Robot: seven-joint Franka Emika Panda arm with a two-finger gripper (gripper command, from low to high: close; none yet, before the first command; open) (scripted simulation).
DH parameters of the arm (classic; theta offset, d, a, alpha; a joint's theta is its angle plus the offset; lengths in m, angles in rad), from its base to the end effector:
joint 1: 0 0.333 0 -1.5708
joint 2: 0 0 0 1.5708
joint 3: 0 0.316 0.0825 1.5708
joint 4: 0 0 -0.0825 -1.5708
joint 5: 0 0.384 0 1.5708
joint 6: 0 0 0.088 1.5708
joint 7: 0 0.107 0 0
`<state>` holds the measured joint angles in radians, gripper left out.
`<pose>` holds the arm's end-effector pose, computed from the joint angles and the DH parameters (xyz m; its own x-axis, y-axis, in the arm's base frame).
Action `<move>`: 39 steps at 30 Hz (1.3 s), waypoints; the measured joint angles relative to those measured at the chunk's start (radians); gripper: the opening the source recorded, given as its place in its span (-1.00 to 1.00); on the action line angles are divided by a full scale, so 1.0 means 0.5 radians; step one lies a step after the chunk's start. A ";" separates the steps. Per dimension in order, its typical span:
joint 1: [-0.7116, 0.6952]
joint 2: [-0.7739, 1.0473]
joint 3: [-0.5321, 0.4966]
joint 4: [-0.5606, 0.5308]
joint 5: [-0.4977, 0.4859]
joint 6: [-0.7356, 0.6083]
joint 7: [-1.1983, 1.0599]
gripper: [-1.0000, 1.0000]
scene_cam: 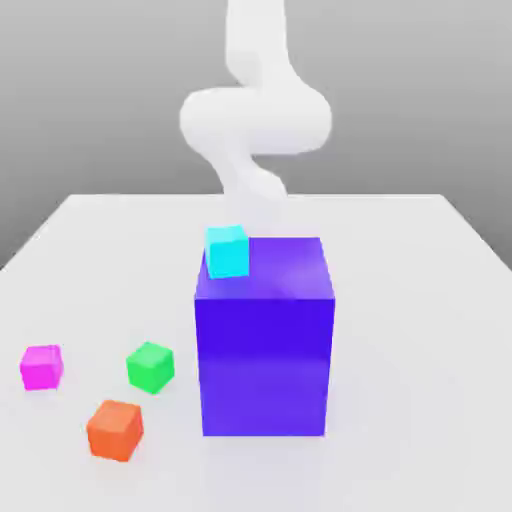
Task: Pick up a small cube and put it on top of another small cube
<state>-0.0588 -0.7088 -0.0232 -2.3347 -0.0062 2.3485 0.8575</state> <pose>0.3802 -0.0342 0.6657 0.4317 -0.7951 0.4259 -0.6150 -0.6049 -0.5058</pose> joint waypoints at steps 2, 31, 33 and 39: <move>-0.105 0.154 -0.037 -0.059 -0.004 0.082 0.091 0.00; -1.227 2.121 -0.271 -0.555 0.588 1.209 0.550 -1.00; -1.228 2.121 -0.271 -0.555 0.586 1.210 0.552 -1.00; -1.153 1.963 -0.374 -0.592 0.458 1.089 0.650 -1.00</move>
<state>-0.6354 0.2728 -0.2103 -2.6307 0.2229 2.8931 1.1826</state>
